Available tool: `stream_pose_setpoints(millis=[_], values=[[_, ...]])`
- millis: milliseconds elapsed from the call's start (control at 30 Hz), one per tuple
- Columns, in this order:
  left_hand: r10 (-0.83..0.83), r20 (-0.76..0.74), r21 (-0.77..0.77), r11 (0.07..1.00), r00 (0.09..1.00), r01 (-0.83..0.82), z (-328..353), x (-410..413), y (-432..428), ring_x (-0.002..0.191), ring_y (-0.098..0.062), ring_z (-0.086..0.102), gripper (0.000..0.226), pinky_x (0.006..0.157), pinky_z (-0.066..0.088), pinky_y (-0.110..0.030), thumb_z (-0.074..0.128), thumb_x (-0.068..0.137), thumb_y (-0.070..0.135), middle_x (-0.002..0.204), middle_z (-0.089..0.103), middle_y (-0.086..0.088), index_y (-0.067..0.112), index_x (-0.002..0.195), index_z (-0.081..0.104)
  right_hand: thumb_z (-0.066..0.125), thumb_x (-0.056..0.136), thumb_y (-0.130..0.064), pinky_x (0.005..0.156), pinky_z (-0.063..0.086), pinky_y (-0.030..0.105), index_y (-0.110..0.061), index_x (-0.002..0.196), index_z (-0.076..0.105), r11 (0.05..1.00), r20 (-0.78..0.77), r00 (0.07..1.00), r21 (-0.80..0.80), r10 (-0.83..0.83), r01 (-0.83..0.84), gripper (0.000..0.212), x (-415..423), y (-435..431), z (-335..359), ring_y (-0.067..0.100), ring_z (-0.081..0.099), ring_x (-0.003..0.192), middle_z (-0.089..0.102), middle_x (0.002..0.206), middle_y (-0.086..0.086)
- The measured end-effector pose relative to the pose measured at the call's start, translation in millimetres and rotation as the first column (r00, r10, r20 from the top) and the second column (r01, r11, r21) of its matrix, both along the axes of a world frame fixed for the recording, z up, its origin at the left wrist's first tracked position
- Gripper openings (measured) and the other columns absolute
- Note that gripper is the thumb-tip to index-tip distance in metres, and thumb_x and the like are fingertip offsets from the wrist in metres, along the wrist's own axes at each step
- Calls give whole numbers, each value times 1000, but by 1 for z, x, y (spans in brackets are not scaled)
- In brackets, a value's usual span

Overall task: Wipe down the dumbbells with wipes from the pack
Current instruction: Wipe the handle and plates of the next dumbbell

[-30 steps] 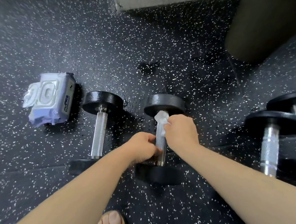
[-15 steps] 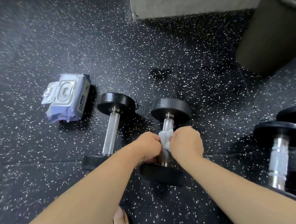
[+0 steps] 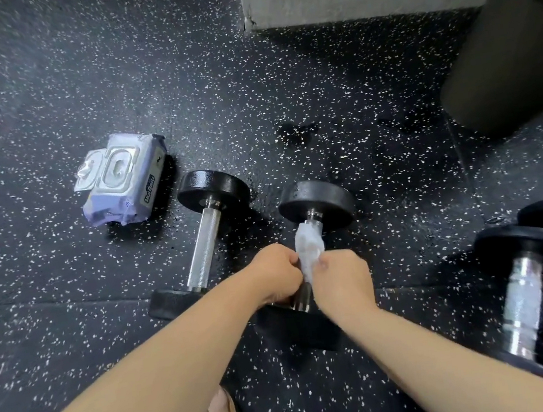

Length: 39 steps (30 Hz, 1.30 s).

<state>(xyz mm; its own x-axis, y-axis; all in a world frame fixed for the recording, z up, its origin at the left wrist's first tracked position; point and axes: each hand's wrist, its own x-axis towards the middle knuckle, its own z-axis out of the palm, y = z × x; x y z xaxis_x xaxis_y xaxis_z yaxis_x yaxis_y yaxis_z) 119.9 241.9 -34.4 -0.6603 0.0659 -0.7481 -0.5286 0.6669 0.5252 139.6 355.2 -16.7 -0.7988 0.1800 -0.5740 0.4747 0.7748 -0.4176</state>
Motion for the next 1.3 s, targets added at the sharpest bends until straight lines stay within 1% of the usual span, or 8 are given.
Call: stream_pose_setpoints(millis=[233, 367, 533, 667, 900, 1033, 1167, 1300], values=[[74, 107, 87, 993, 991, -84, 1, -2, -4, 67, -22, 58, 17, 79, 57, -42, 52, 85, -4, 78, 60, -10, 1, 94, 65, 54, 83, -14, 50, 32, 23, -12, 59, 50, 987, 99, 995, -154, -20, 35, 24, 10, 11, -21, 20, 46, 59, 48, 61, 1], [63, 121, 120, 990, 991, -77, -1, -5, -7, 71, -13, 60, 22, 68, 59, -28, 54, 91, 1, 90, 65, -6, 9, 105, 68, 54, 73, 1, 57, 42, 31, -8, 64, 67, 763, 209, 867, -412, -453, 498, 18, -29, 14, -42, 22, 52, 63, 60, 68, 11], [24, 117, 105, 994, 993, -36, 0, -7, -10, 73, -16, 58, 22, 73, 60, -30, 56, 92, 4, 80, 58, -2, 12, 108, 69, 55, 84, 7, 68, 51, 35, -9, 67, 64, 438, 349, 703, -589, -620, 679, 24, -61, 13, -55, 20, 53, 64, 59, 69, 8], [41, 121, 124, 991, 992, -56, 1, -4, -11, 74, -15, 58, 22, 78, 60, -34, 54, 93, 5, 76, 57, 0, 13, 108, 69, 57, 89, -14, 88, 52, 46, -11, 68, 65, 546, 282, 799, -607, -530, 577, 22, -50, 6, -60, 25, 57, 79, 64, 77, 10], [71, 113, 112, 990, 991, -83, 6, -1, -13, 56, -17, 45, 25, 59, 47, -34, 48, 85, -6, 62, 49, -5, 11, 72, 61, 53, 81, -8, 61, 44, 28, -5, 66, 66, 864, 101, 979, -461, -178, 204, 20, 12, 2, -34, 18, 54, 65, 65, 70, 9], [64, 90, 71, 995, 994, -70, 5, -2, -19, 46, -14, 38, 30, 51, 36, -29, 51, 82, -3, 52, 44, 1, 0, 109, 64, 51, 82, -1, 53, 30, 25, -15, 51, 47, 916, 123, 992, -398, 0, 49, 35, 14, 3, -25, 16, 41, 59, 44, 57, -1], [170, 85, 72, 982, 982, -177, 4, -3, -21, 69, -17, 58, 56, 69, 58, -30, 57, 89, 2, 84, 59, -3, 12, 142, 44, 52, 80, 9, 67, 49, 28, -10, 67, 59, 732, 300, 897, -521, -324, 439, 24, -27, 7, -37, 20, 58, 70, 58, 66, 2], [181, -32, 6, 983, 983, -181, 4, -4, -17, 85, -26, 64, 49, 81, 59, -42, 58, 90, 6, 98, 61, -4, 13, 138, 48, 50, 90, 6, 73, 53, 34, -4, 85, 61, 348, 437, 660, -600, -611, 720, 16, -63, 1, -56, 21, 59, 72, 60, 81, 10]])
